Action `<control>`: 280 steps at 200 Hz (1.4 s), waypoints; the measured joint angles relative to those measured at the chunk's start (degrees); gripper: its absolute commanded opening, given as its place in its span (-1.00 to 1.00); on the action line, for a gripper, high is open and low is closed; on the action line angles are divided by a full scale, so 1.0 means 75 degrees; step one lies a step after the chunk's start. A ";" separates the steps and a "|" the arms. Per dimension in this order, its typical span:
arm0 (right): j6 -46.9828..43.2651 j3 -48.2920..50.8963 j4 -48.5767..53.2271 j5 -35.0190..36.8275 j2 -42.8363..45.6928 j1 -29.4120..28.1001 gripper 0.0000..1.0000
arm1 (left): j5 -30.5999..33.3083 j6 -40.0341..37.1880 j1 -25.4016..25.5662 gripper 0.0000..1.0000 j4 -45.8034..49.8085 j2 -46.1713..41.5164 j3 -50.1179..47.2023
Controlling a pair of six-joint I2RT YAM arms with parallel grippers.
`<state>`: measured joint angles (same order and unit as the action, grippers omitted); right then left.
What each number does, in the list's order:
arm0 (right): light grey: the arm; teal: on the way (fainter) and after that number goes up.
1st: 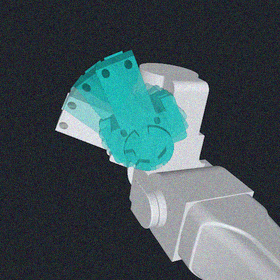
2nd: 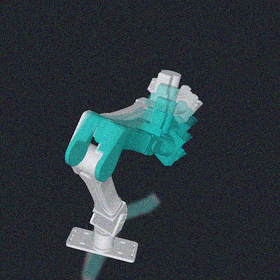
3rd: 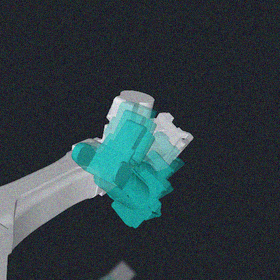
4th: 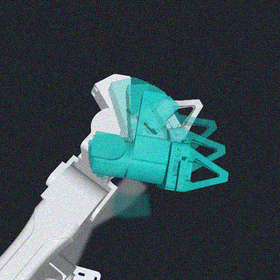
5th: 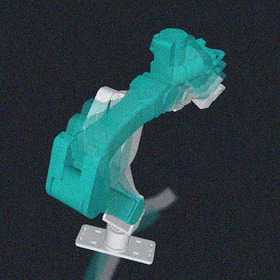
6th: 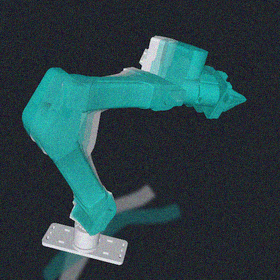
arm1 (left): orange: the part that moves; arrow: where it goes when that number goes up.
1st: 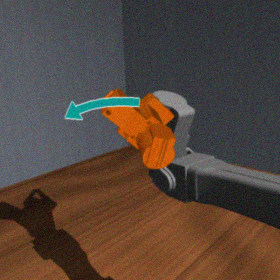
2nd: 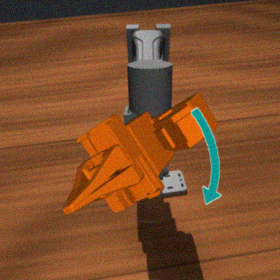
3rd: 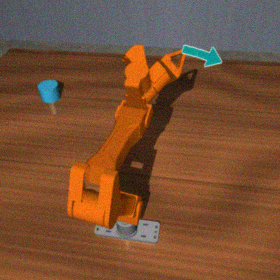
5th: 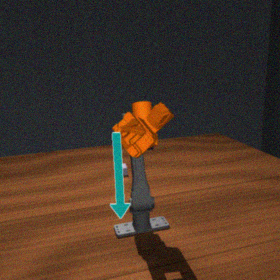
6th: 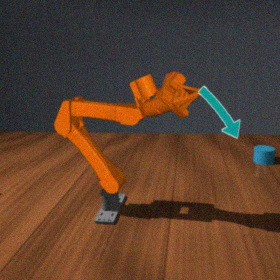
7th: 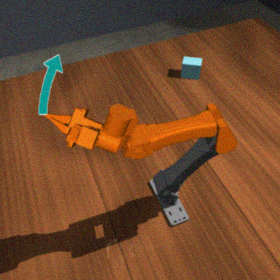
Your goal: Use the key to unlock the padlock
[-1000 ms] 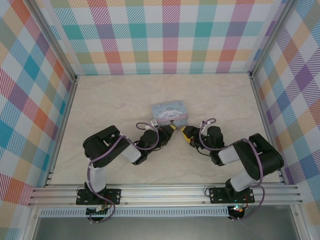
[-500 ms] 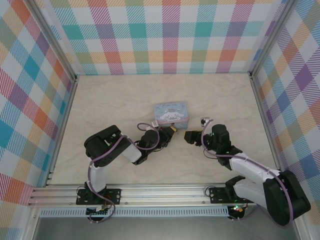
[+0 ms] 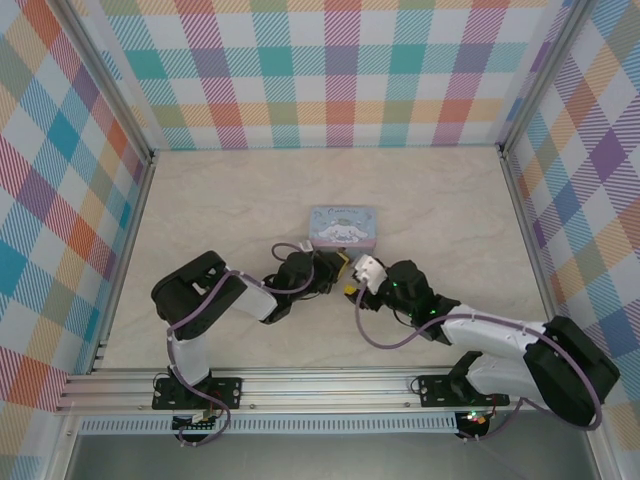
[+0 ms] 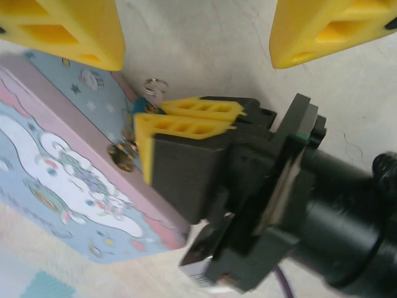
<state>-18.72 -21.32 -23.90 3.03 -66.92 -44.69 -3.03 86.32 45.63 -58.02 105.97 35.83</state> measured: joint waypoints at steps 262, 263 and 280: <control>-0.3197 -0.1043 -0.0962 0.1600 -0.2232 -0.0236 -0.50 | -0.0478 0.0125 -0.0347 -1.00 0.0376 -0.0510 0.0000; -0.3194 -0.1049 -0.0962 0.1600 -0.2235 -0.0239 -0.50 | -0.0478 0.0125 -0.0347 -1.00 0.0376 -0.0510 0.0000; -0.3194 -0.1119 -0.1008 0.1626 -0.2294 -0.0236 -0.53 | -0.0478 0.0143 -0.0347 -1.00 0.0379 -0.0510 0.0000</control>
<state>-42.68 -29.71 -31.46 15.22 -84.12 -46.46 -6.61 87.39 43.03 -55.18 102.15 35.83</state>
